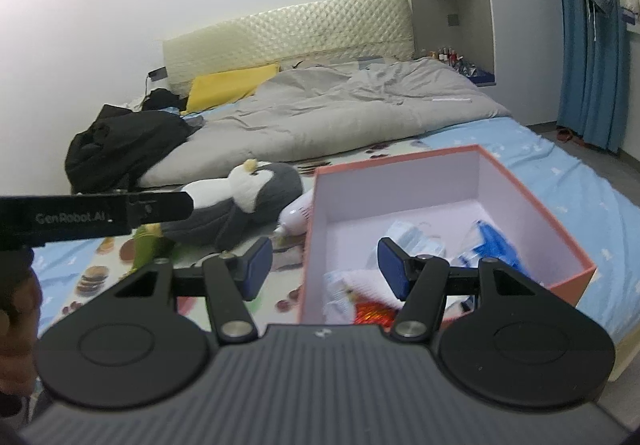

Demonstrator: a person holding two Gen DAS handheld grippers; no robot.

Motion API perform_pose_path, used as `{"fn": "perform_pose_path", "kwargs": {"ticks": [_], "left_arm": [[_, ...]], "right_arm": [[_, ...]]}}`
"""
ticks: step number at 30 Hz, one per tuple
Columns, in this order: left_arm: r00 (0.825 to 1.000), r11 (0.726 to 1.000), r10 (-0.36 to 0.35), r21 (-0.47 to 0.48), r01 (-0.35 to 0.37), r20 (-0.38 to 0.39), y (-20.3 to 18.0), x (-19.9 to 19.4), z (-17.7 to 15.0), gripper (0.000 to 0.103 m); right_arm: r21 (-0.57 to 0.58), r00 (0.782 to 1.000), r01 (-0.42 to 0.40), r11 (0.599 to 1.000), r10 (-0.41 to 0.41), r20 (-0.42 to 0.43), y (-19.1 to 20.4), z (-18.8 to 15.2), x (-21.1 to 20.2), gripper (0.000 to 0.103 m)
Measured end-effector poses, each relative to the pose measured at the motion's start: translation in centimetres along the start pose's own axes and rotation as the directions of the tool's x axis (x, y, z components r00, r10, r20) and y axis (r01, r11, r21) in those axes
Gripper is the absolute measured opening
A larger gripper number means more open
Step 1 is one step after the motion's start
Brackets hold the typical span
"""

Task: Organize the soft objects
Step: 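Withdraw both open tools from the pink box toward the clutter, then move both open tools toward the white fuzzy ring and clear plastic piece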

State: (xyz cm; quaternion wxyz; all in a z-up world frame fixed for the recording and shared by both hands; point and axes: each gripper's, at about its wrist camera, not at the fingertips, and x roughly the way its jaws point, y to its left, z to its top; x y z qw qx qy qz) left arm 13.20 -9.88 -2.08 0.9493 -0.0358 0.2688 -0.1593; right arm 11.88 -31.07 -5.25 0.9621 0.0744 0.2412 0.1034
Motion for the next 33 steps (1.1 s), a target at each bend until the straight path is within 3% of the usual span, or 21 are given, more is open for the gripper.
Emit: {"fn": "perform_pose_path", "kwargs": {"ticks": [4,10,17,33], "left_arm": [[1.000,0.999,-0.009,-0.031,0.009,-0.002,1.1,-1.8,-1.3,0.047],[0.999,0.999,0.032,-0.017,-0.032,-0.006,2.7,-3.9,-3.3,0.047],[0.997,0.996,0.070,-0.061,-0.071,-0.022,5.7,-5.8,-5.5,0.047],[0.983,0.975,0.133,-0.163,-0.153,-0.129,11.7,-4.1,-11.4,0.051]], "right_arm": [[-0.011,1.000,-0.015,1.000,0.015,-0.007,1.8,-1.2,-0.7,0.061],[0.020,0.997,-0.051,0.999,0.051,-0.053,3.7,-3.4,-0.9,0.061],[0.024,0.994,-0.027,0.999,0.029,-0.105,6.1,-6.1,-1.3,0.061],[-0.032,0.976,-0.078,0.996,0.070,-0.205,10.9,-9.3,2.1,0.061]]}}
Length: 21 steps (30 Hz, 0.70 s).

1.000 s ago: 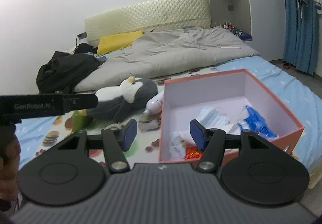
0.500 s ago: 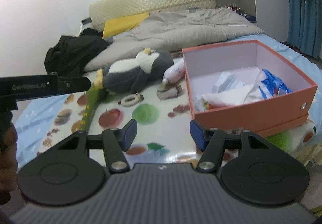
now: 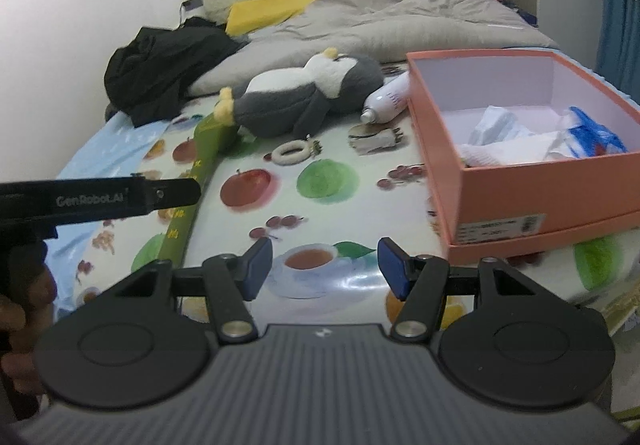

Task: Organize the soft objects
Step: 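Move both open tools toward the white fuzzy ring and clear plastic piece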

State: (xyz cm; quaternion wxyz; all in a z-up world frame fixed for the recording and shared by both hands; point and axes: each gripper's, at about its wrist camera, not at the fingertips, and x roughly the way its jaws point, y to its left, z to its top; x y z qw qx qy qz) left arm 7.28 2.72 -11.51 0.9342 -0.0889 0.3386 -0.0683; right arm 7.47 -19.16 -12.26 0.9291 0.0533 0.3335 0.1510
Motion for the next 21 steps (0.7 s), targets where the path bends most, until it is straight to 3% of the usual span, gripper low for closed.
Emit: {"fn": "perform_pose_path", "kwargs": {"ticks": [21], "left_arm": [[0.999,0.991,0.020,-0.133,-0.026,-0.043,6.5,11.1,5.5,0.055]], "right_arm": [[-0.075,0.998,0.030,0.997,-0.034,-0.048,2.4,3.2,10.8,0.057]]}}
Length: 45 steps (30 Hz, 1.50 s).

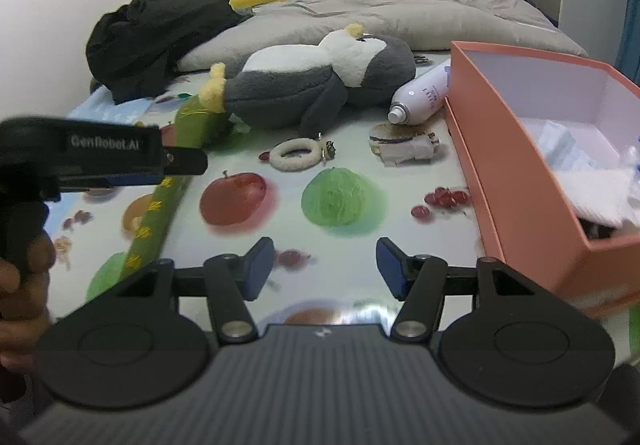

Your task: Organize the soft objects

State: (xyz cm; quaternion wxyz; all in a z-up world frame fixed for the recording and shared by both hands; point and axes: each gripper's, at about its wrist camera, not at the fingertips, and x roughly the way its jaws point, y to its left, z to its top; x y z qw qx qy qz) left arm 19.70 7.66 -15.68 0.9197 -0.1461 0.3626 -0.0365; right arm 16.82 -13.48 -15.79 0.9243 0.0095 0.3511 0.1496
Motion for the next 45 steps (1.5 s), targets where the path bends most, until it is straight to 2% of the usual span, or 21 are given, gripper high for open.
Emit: {"fn": "perform_pose_path", "kwargs": {"ticks": [8,19,23,29,32,34,36,39,42,44,45], "left_arm": [[0.999,0.999,0.013,-0.031,-0.014,-0.036,1.2,6.4,2.1,0.056],[0.997,0.999,0.033,-0.002,-0.033,-0.072,1.5,13.4,3.6,0.056],[0.996,0.999,0.042,0.022,-0.041,-0.079,1.4,15.1,3.9,0.056],[0.997,1.000,0.005,0.022,-0.004,-0.071,1.5,16.5,4.2,0.056],[0.997,0.999,-0.014,0.038,0.017,-0.079,1.3,16.9,4.2,0.056],[0.996,0.998,-0.025,0.049,0.029,-0.082,1.2,17.0,4.0,0.065],[0.996,0.997,-0.038,0.057,0.043,-0.078,1.1,16.9,3.9,0.066],[0.994,0.995,-0.057,0.075,0.064,-0.089,1.0,17.0,3.8,0.066],[0.992,0.993,-0.066,0.087,0.075,-0.103,1.0,17.2,3.5,0.066],[0.991,0.991,-0.069,0.103,0.081,-0.113,0.8,17.4,3.4,0.066],[0.991,0.990,-0.068,0.115,0.080,-0.112,0.7,17.4,3.3,0.066]], "right_arm": [[0.013,0.999,0.050,0.999,-0.050,-0.002,-1.4,2.6,5.8,0.056],[0.040,0.990,0.143,0.989,-0.144,0.006,-4.7,6.0,12.8,0.058],[0.041,0.982,0.187,0.981,-0.188,0.014,-5.3,6.5,14.5,0.060],[0.022,0.963,0.263,0.965,-0.263,0.052,-5.4,7.2,16.2,0.060],[0.026,0.963,0.266,0.964,-0.267,0.043,-5.6,7.5,17.1,0.060],[0.015,0.961,0.275,0.961,-0.275,0.030,-5.6,7.5,17.6,0.060],[0.026,0.965,0.261,0.965,-0.261,0.009,-5.9,7.5,18.1,0.059],[0.051,0.971,0.237,0.970,-0.238,-0.003,-6.4,7.4,18.0,0.055],[0.052,0.973,0.230,0.972,-0.230,-0.002,-6.5,7.2,17.6,0.044],[0.047,0.969,0.245,0.968,-0.246,0.004,-6.5,7.1,17.2,0.026],[0.053,0.969,0.247,0.968,-0.248,0.005,-6.8,7.2,17.0,0.026]]}}
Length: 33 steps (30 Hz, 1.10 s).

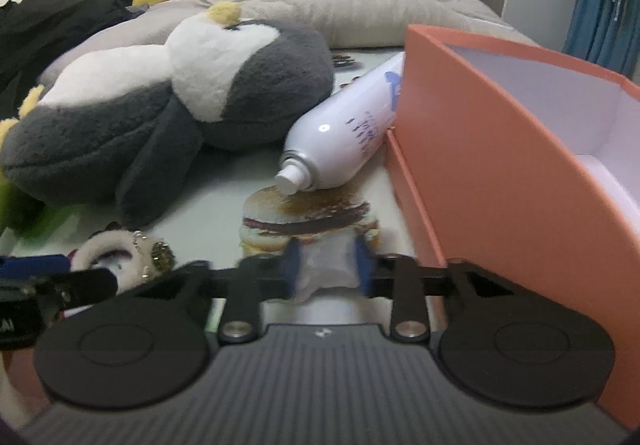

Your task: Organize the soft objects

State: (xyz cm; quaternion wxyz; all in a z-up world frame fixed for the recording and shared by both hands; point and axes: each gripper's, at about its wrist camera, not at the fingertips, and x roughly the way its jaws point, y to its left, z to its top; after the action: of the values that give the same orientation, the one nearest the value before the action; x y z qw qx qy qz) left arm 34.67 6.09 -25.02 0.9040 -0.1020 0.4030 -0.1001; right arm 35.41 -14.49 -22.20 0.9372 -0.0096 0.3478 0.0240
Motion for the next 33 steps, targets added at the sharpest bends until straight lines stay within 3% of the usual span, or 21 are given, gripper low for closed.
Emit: {"fn": "perform_pose_path", "kwargs": {"ticks": [8,11,13,15,24,33], "left_arm": [[0.999,0.989,0.044,0.140,-0.040,-0.022,-1.9,0.6,-0.4,0.063],[0.996,0.982,0.084,0.169,-0.079,-0.022,-2.4,0.7,-0.5,0.043],[0.994,0.979,0.104,0.181,-0.098,-0.020,-2.6,0.8,-0.5,0.019],[0.992,0.978,0.123,0.174,-0.118,-0.016,-2.8,0.7,-0.4,0.016],[0.989,0.989,0.138,0.043,-0.141,0.050,-2.7,-3.3,-1.0,0.014],[0.984,0.983,0.168,-0.081,-0.162,0.061,-2.9,-8.6,-4.4,0.014]], "right_arm": [[0.007,0.999,-0.036,0.999,0.036,0.012,-0.4,0.2,-1.1,0.016],[0.003,0.999,-0.042,0.999,0.042,0.015,-0.4,0.2,-1.4,0.015],[0.008,0.999,-0.048,0.999,0.048,0.016,-0.5,0.1,-1.7,0.014],[0.003,0.998,-0.052,0.999,0.052,0.021,-0.4,0.1,-2.1,0.013],[-0.010,0.995,-0.090,0.996,0.090,0.031,-0.2,-0.2,-4.8,0.011],[0.031,0.985,-0.175,0.984,0.175,0.000,0.1,-1.9,-9.0,0.010]]}}
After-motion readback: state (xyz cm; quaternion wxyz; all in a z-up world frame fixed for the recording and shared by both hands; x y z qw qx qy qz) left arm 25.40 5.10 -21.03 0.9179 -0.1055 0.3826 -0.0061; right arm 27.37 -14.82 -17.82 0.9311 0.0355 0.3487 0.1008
